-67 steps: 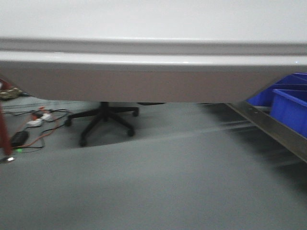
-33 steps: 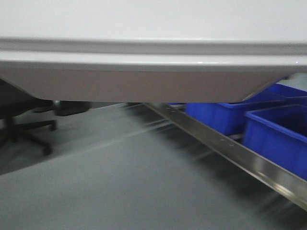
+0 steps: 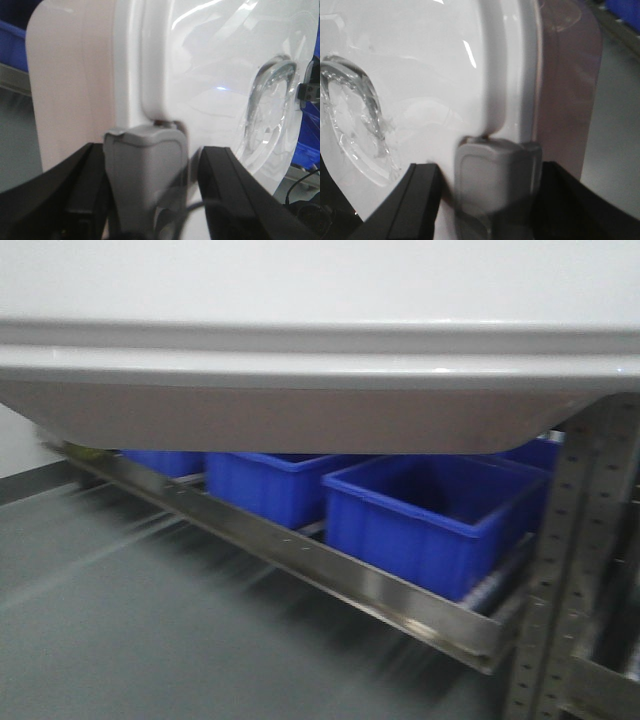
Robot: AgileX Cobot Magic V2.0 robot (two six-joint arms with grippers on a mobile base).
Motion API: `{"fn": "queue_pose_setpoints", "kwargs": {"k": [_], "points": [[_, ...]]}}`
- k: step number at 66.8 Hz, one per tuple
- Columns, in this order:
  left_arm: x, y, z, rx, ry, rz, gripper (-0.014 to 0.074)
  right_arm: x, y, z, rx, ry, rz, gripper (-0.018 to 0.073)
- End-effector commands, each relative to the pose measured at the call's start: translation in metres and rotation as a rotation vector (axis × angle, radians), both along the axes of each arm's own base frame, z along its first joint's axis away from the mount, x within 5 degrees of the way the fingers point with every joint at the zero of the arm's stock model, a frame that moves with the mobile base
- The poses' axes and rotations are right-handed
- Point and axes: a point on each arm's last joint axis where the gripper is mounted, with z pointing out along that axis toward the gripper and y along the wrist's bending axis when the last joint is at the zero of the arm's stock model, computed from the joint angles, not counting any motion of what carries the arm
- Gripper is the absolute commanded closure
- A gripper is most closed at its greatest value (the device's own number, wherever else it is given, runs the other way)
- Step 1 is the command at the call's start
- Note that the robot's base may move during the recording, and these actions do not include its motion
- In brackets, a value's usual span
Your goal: Grab white bin and place on right shelf
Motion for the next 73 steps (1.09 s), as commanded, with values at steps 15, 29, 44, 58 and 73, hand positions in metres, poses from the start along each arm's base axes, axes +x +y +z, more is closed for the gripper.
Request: {"fn": "queue_pose_setpoints", "kwargs": {"k": [15,29,44,58,73], "points": [[-0.0211,-0.0141,0.0214,-0.152,-0.006,-0.206,0.0356,-0.0137,0.0124,0.0216,0.155,-0.04,0.138,0.0225],[-0.0211,-0.0141,0.0214,-0.152,-0.006,-0.206,0.0356,-0.0137,0.0124,0.0216,0.155,-0.04,0.138,0.0225],[-0.0211,-0.0141,0.0214,-0.152,-0.006,-0.206,0.0356,-0.0137,0.0124,0.0216,0.155,-0.04,0.138,0.0225],[-0.0211,-0.0141,0.0214,-0.152,-0.006,-0.206,0.0356,-0.0137,0.0124,0.0216,0.155,-0.04,0.138,0.0225],[-0.0211,-0.0141,0.0214,-0.152,-0.006,-0.206,0.0356,-0.0137,0.0124,0.0216,0.155,-0.04,0.138,0.0225]]}}
